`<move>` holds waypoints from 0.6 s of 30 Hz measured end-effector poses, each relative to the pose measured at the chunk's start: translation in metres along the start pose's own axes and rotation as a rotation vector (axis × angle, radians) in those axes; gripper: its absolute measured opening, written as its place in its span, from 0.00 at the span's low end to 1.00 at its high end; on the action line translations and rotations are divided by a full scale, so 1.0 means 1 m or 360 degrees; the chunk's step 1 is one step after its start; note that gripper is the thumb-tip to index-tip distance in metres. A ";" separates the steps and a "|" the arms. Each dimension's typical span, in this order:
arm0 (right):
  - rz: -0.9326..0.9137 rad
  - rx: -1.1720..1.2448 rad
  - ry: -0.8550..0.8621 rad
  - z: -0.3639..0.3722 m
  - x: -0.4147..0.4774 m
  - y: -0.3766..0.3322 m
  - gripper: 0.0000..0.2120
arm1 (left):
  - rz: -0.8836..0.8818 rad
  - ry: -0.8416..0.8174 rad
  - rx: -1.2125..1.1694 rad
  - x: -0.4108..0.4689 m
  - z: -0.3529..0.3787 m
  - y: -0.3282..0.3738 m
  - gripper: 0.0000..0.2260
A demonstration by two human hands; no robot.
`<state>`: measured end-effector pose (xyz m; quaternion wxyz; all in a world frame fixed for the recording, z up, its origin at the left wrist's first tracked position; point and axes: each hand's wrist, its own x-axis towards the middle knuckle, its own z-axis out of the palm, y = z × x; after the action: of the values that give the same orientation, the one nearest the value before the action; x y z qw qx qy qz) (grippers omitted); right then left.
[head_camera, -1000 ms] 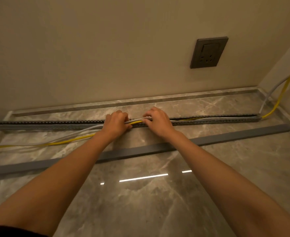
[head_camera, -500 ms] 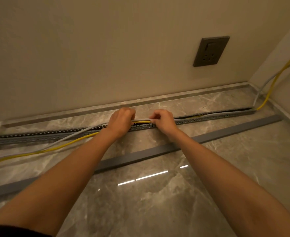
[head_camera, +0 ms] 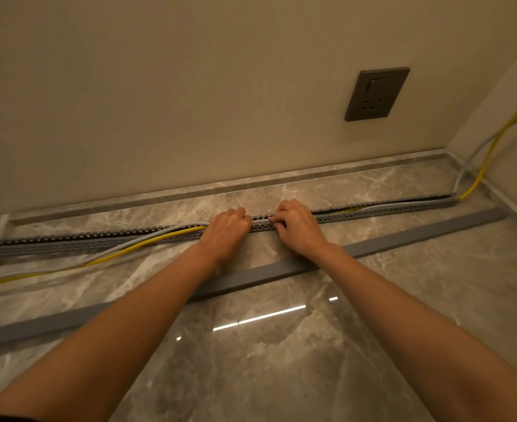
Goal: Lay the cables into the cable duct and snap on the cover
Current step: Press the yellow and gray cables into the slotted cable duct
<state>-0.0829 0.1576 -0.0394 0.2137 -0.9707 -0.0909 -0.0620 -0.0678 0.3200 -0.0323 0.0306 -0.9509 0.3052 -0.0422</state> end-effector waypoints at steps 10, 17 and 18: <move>0.0060 -0.0228 -0.0285 -0.017 0.006 -0.015 0.12 | -0.0302 -0.0056 -0.0252 0.003 -0.004 0.009 0.08; -0.0135 -0.0355 -0.0196 -0.013 0.002 -0.026 0.13 | -0.0107 0.0197 -0.0498 -0.028 -0.004 -0.015 0.14; -0.0141 -0.0320 -0.0189 -0.011 0.004 -0.029 0.13 | -0.0159 0.0219 -0.0469 -0.032 -0.005 -0.020 0.15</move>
<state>-0.0858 0.1788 -0.0171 0.1067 -0.9842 -0.1396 -0.0225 -0.0823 0.3548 -0.0281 -0.1322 -0.9539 0.2618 -0.0634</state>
